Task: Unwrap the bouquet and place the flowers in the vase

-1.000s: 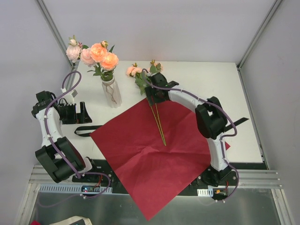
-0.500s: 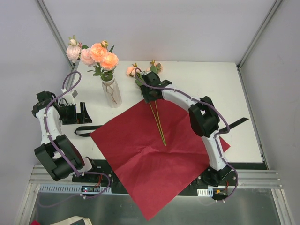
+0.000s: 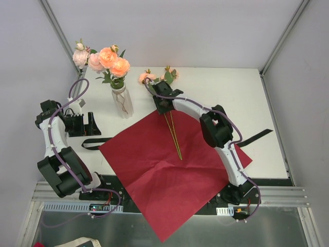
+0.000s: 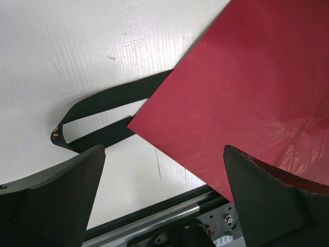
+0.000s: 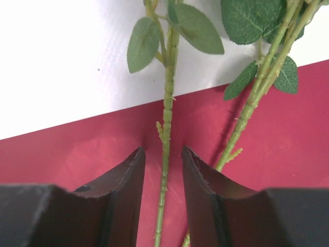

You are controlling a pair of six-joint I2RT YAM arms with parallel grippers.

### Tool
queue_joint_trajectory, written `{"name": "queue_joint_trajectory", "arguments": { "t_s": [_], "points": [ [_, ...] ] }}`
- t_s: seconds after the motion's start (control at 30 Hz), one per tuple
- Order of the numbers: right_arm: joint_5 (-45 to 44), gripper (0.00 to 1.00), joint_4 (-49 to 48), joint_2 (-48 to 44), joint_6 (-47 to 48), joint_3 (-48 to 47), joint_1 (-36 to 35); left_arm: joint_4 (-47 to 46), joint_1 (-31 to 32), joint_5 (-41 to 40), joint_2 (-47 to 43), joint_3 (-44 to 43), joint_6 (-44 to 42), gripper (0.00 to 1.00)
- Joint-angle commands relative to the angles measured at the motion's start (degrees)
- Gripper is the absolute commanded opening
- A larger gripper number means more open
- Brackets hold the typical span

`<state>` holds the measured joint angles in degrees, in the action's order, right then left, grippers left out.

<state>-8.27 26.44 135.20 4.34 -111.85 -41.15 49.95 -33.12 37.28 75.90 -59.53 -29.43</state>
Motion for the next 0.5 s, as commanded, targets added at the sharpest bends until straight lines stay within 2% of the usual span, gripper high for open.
{"name": "queue_joint_trajectory", "arguments": {
  "t_s": [0.0,0.1,0.27,0.37,0.43,0.47],
  "points": [
    [0.54,0.31,0.81,0.95,-1.17,-3.28,-0.52,0.67,-0.80,0.69,-0.40,-1.21,-1.24,0.99],
    [0.45,0.25,1.07,1.74,-1.61,-3.63,-0.60,0.67,-0.80,0.78,-0.49,-1.03,-1.33,0.99],
    [0.80,0.22,2.30,2.61,-1.79,-5.65,-0.52,0.67,-0.98,0.78,-1.19,-0.94,-1.51,0.99],
    [1.33,0.16,3.62,3.14,-1.88,-7.58,-0.43,0.67,-0.98,0.69,-1.72,-1.12,-1.51,0.99],
    [2.38,0.01,4.41,3.06,-2.92,-9.78,-0.16,0.76,-0.98,0.78,-2.24,-1.12,-1.42,0.99],
    [2.73,0.01,4.59,2.62,-3.54,-10.31,0.10,0.76,-0.98,0.78,-2.42,-1.20,-1.42,0.99]
  ]
}}
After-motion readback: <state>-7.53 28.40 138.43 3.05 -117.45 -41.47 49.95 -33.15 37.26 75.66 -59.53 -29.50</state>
